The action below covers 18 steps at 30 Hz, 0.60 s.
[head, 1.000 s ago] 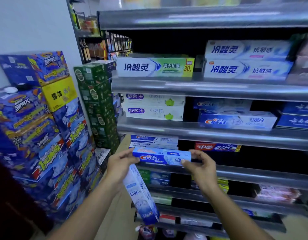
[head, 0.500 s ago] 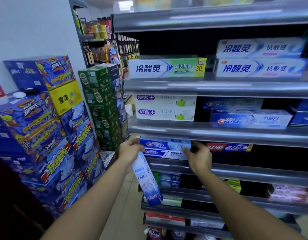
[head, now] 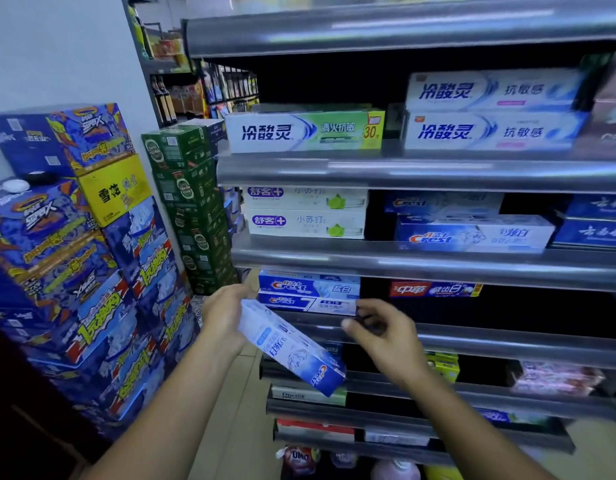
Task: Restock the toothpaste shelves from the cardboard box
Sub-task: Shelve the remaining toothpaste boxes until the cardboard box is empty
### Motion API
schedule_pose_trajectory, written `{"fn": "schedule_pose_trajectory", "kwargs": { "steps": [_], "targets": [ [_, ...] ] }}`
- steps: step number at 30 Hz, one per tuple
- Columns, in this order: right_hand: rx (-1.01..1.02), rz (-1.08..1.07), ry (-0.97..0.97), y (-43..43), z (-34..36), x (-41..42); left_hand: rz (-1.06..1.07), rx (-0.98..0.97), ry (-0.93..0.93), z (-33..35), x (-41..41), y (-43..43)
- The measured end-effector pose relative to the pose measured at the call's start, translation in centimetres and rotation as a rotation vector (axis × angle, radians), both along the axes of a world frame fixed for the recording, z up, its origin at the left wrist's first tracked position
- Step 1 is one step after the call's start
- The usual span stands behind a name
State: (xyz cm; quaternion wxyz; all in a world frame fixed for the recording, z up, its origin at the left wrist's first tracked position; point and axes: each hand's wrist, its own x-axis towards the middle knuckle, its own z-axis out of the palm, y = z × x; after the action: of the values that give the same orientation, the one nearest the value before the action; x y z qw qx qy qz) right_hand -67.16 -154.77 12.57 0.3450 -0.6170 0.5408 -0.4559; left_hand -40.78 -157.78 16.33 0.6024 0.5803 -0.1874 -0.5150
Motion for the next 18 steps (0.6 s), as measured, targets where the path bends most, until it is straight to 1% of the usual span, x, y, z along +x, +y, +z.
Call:
{"fn": "schedule_pose_trajectory", "kwargs": {
  "steps": [2,3,4,7,8,9,11,12,13,14,15,17,18],
  "targets": [
    [0.105,0.171,-0.027,1.9,0.6,-0.9,-0.086,0.011,0.127,0.7,-1.2,0.8],
    [0.137,0.219,-0.03,2.5,0.9,-1.5,-0.136,0.013,0.182,1.1,-1.9,1.2],
    [0.145,0.229,-0.054,2.9,1.1,-2.1,-0.176,0.014,0.219,1.4,-2.6,1.5],
    [0.09,0.135,-0.197,3.6,2.6,-4.6,-0.251,-0.015,0.264,2.1,-4.5,2.3],
    [0.064,0.116,-0.235,3.9,3.4,-5.6,-0.25,-0.016,0.21,2.4,-5.3,2.6],
    [0.034,0.105,-0.266,4.1,4.2,-6.5,-0.228,-0.026,0.112,2.5,-6.0,2.9],
    [-0.031,0.082,-0.331,4.4,5.9,-8.3,-0.166,-0.098,-0.233,2.9,-7.3,3.7],
    [-0.06,0.068,-0.36,4.5,6.8,-9.2,-0.151,-0.17,-0.395,3.4,-7.9,4.4],
    [-0.087,0.055,-0.379,4.6,7.8,-10.3,-0.173,-0.259,-0.52,4.1,-8.8,5.0],
    [-0.109,0.052,-0.383,4.8,8.8,-11.1,-0.258,-0.352,-0.599,5.1,-9.8,5.8],
    [-0.119,0.062,-0.364,5.0,9.7,-11.7,-0.395,-0.422,-0.657,6.2,-10.9,6.5],
    [-0.126,0.089,-0.272,5.4,11.0,-12.8,-0.708,-0.5,-0.72,7.9,-13.9,7.1],
    [-0.13,0.102,-0.238,5.6,11.5,-13.3,-0.828,-0.532,-0.744,8.5,-15.7,7.3]
  ]
}}
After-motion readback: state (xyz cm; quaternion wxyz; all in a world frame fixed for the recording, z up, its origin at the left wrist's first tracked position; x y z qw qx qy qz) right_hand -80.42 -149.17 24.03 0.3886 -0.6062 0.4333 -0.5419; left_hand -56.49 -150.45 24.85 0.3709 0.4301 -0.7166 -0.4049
